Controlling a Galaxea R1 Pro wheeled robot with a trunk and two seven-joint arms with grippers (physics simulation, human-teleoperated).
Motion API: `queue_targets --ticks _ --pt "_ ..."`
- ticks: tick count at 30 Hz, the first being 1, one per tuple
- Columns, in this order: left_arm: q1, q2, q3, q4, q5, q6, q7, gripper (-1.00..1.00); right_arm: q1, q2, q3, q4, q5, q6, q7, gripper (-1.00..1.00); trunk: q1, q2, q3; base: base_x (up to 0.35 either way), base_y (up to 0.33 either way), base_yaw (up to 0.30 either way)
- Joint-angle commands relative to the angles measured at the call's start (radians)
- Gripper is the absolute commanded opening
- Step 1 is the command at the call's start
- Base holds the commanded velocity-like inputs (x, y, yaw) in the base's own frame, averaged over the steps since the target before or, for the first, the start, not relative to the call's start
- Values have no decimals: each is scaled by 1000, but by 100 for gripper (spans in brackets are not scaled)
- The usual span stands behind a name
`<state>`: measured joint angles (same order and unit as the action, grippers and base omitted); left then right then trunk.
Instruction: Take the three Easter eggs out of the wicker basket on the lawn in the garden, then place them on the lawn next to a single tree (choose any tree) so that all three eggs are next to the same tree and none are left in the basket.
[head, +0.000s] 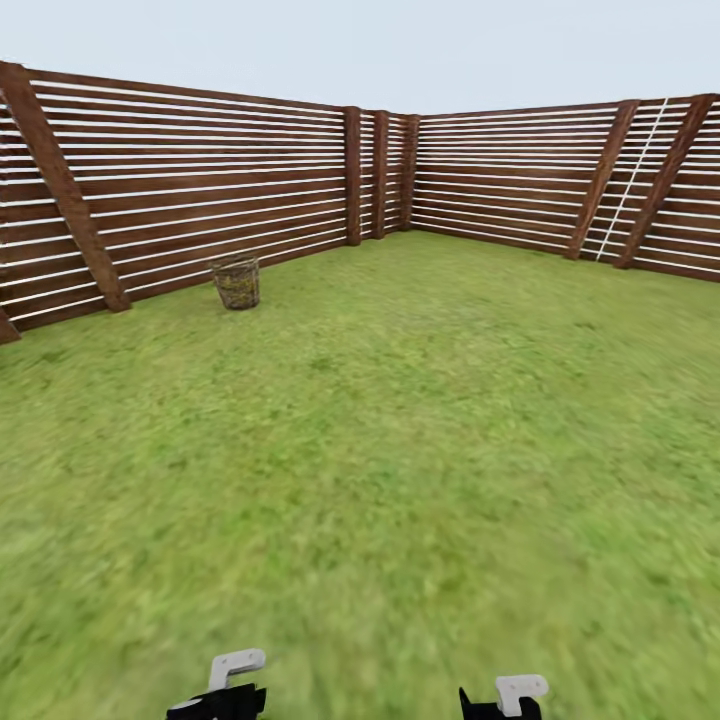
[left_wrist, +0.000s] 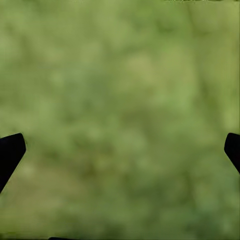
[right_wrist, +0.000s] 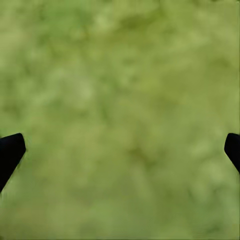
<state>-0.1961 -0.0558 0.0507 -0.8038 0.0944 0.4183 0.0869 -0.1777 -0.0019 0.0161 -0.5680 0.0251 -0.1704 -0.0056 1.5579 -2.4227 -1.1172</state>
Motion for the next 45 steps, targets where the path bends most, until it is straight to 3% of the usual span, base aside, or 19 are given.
queue_targets --ticks 1,11,21,36,45 --pt "0 0 1 -1 10 5 5 100 0 0 1 0 3 -3 -1 100 0 0 -1 109 0 286" --pt "0 1 3 -1 11 5 5 100 0 0 1 -1 3 -3 -1 100 0 0 -1 298 0 235" --pt "0 1 3 -1 11 5 5 100 0 0 2 2 3 -67 -1 100 0 0 -1 326 0 16" --pt "0 1 2 -1 11 5 5 100 0 0 2 3 4 -72 -1 100 0 0 -1 217 0 0" --pt "0 1 6 -3 11 7 5 100 0 0 2 4 4 -72 -1 100 -35 63 27 4 0 0"
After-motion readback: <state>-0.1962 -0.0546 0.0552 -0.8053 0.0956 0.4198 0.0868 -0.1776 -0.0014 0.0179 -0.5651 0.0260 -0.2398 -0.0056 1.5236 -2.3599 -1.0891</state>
